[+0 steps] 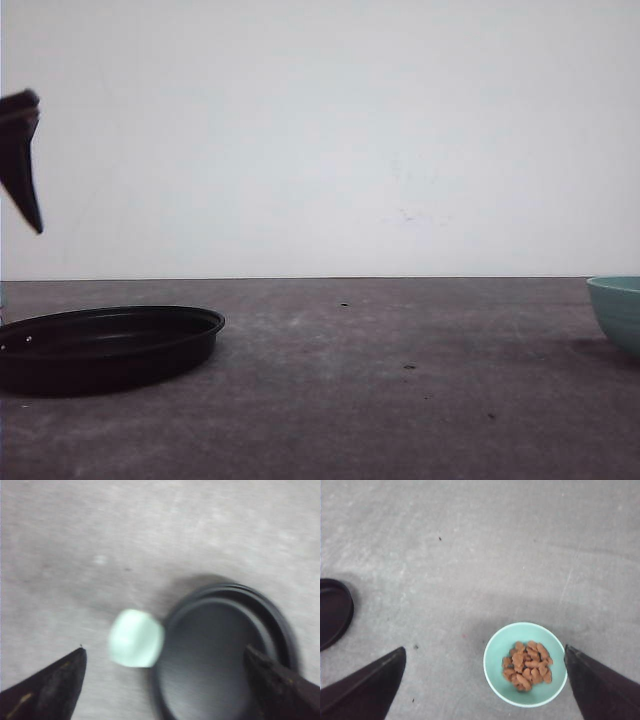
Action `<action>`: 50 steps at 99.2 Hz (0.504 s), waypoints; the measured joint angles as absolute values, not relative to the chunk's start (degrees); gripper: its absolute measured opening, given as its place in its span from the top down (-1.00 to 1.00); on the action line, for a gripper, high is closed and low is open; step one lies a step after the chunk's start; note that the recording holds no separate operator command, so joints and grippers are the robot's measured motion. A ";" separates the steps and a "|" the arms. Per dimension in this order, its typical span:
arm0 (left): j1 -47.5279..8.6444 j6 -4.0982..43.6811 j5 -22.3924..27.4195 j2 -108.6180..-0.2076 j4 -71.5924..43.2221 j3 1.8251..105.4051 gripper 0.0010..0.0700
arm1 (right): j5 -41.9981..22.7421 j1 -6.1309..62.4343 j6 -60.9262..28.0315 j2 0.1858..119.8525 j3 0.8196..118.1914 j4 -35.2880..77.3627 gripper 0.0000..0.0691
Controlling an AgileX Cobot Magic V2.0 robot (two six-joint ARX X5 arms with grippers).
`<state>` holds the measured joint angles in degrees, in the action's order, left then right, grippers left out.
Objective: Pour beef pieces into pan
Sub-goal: 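Lower the left gripper onto the pale green pan handle and close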
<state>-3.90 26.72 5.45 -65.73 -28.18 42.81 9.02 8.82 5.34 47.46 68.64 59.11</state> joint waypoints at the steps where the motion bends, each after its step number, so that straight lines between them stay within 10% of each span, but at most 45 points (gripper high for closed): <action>1: -3.90 26.74 5.17 -65.73 -27.88 42.59 -0.69 | 9.02 8.84 5.34 47.46 68.64 59.16 -0.82; 50: -3.77 27.92 4.38 -77.12 -20.64 39.11 -0.56 | 9.04 8.82 5.34 47.46 68.64 61.34 -0.82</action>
